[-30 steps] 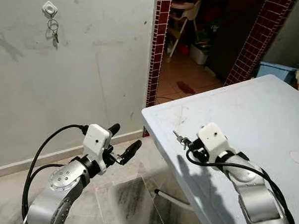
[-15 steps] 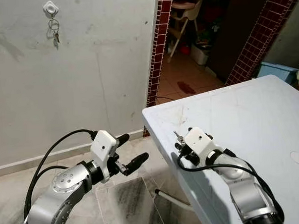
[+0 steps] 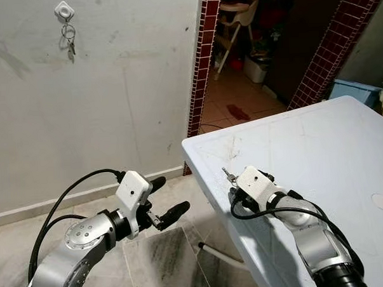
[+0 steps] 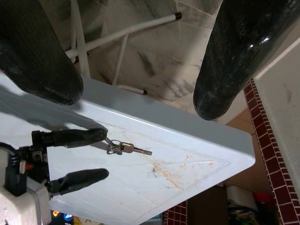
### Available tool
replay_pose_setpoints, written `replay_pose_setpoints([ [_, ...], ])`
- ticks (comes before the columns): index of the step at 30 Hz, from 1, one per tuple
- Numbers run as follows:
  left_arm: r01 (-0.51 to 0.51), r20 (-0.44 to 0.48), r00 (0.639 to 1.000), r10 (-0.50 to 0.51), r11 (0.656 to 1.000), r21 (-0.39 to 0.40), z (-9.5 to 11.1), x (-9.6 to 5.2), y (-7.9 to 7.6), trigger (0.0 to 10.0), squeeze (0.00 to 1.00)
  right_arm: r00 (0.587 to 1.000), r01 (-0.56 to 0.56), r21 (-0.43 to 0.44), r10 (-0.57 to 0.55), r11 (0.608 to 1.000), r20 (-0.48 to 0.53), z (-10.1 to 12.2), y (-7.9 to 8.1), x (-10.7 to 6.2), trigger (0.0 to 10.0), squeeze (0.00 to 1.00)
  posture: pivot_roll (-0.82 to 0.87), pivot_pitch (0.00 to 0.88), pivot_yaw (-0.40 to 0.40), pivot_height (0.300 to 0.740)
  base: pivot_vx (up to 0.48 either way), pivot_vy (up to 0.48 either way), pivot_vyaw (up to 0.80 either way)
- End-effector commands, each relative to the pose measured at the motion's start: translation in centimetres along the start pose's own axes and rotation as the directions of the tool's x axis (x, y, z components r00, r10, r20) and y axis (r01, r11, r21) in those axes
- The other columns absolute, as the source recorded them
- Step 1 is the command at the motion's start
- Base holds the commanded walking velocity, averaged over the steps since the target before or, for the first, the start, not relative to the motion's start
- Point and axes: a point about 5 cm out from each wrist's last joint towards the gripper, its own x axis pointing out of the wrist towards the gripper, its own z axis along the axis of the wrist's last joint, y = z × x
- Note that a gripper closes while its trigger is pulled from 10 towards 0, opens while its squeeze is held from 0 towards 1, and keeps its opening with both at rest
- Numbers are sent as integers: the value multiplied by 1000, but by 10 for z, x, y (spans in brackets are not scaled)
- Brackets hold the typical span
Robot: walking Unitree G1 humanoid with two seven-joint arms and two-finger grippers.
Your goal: Hang keys on a hook
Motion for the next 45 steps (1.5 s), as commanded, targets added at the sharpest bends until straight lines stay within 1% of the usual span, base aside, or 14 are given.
replay_pose_setpoints([
  [1,22,5,1000,-22,1000,9,3,1,-4,10000,0,1000,-1,-13,1,1000,-10,-1,-5,1,10000,0,136,19,-102,740,0,0,0],
  [2,22,5,1000,-22,1000,9,3,1,-4,10000,0,1000,-1,-13,1,1000,-10,-1,-5,1,10000,0,136,19,-102,740,0,0,0],
  [3,21,5,1000,-21,1000,10,4,1,-4,10000,0,1000,-3,-1,3,1000,-20,-3,-5,2,8510,0,136,19,-102,740,0,0,0],
  [5,20,5,1000,-20,1000,11,4,0,-4,10000,0,1000,-6,10,7,1000,-25,-5,-4,3,2000,0,138,22,-101,740,0,0,0],
  [6,18,6,1000,-18,1000,10,4,0,-3,10000,0,1000,0,38,1,999,-26,-8,-4,4,549,0,139,22,-102,740,0,0,0],
  [7,17,6,1000,-17,1000,10,4,0,-3,10000,0,1000,0,49,1,999,-28,-10,-3,5,0,0,139,22,-102,740,0,0,0],
  [14,20,5,1000,-20,1000,9,4,0,-4,10000,0,999,1,119,4,993,-43,-19,1,7,0,0,140,24,-102,740,0,0,0],
  [17,21,5,1000,-21,1000,9,4,0,-4,10000,0,999,12,215,-2,977,-47,-24,4,10,0,0,141,25,-100,740,0,0,0],
  [25,22,5,1000,-22,1000,10,4,-1,-5,10000,0,998,42,326,-22,945,-65,-32,7,11,0,0,143,27,-98,740,0,0,0],
  [38,25,6,1000,-25,1000,9,4,0,-6,10000,0,995,45,338,-11,940,-101,-42,13,10,0,0,141,30,-99,740,0,0,0],
  [39,25,6,1000,-25,1000,9,4,0,-6,10000,0,995,44,335,-11,941,-100,-42,13,9,3529,0,141,30,-99,740,0,0,0],
  [40,25,6,1000,-25,1000,9,4,0,-6,10000,0,995,44,335,-11,941,-100,-42,13,9,3529,0,141,30,-99,740,0,0,0],
  [41,25,5,1000,-25,1000,9,4,0,-6,10000,0,995,57,344,-26,937,-95,-41,11,9,10000,984,141,30,-99,740,0,0,0],
  [45,22,4,1000,-22,1000,9,4,-1,-6,10000,0,996,73,380,-48,922,-75,-39,9,7,10000,1000,141,30,-99,740,0,0,0],
])
